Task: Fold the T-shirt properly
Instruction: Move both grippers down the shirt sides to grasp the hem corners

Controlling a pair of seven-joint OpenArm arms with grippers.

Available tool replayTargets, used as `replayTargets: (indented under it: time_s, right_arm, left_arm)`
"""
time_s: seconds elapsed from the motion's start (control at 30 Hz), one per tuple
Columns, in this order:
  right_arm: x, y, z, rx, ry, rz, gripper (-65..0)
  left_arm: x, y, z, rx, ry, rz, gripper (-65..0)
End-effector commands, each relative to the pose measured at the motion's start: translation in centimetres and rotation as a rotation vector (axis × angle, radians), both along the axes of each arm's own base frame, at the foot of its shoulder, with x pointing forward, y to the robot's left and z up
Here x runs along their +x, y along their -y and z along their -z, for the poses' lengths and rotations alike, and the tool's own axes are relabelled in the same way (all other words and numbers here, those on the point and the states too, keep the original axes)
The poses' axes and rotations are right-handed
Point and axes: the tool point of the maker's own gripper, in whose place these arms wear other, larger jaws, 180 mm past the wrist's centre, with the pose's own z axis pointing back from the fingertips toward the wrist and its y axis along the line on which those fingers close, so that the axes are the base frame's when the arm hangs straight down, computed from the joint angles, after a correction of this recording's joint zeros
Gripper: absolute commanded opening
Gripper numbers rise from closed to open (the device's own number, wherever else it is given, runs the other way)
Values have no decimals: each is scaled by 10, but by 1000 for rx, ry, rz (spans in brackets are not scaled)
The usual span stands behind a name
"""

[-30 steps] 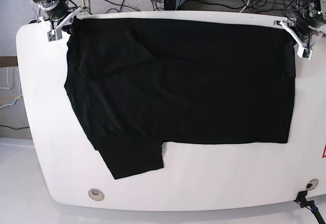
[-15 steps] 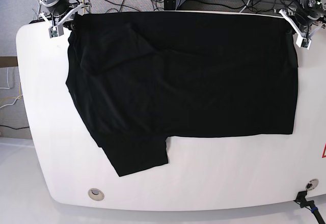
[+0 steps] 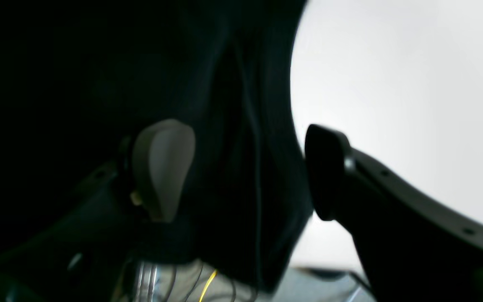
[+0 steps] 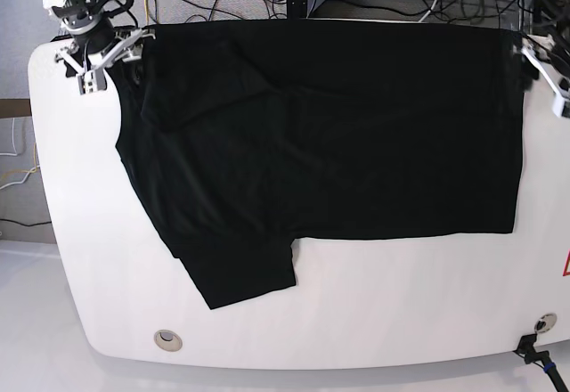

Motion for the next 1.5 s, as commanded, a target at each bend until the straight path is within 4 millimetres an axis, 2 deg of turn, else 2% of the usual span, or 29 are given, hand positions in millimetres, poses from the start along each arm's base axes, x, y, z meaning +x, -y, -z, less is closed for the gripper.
replayTargets:
  time_s: [0.0, 0.07, 0.23, 0.37, 0.5, 0.6, 0.8, 0.9, 1.3, 1.47]
  right_arm:
    - [15, 8, -13, -35, 25, -16, -214]
    - [31, 10, -18, -41, 36, -15, -214]
    - [82, 12, -34, -23, 95, -4, -214]
    - [113, 12, -31, -28, 94, -20, -214]
    - [137, 8, -20, -35, 69, -34, -214]
    - [149, 2, -17, -20, 67, -48, -214]
    - [161, 2, -14, 5, 60, -43, -214]
    - [161, 2, -12, 6, 57, -45, -214]
    - [161, 4, -15, 0, 63, -47, -214]
    - [162, 3, -20, -7, 77, -51, -214]
  left_arm:
    - [24, -12, -27, 39, 88, -14, -262]
    - [55, -12, -48, 31, 185, -20, -262]
    - [126, -7, -67, -51, 279, -37, -262]
    - [172, -13, -62, -63, 273, -59, -264]
    - [211, -13, -31, -147, 277, -80, -264]
    - [226, -18, -8, -227, 275, -126, -265]
    - [241, -29, 14, -334, 293, -223, -265]
    - [249, -21, 26, -340, 278, -204, -264]
    - [235, -38, 58, -358, 260, -306, -264]
    - [234, -31, 64, -366, 251, -302, -265]
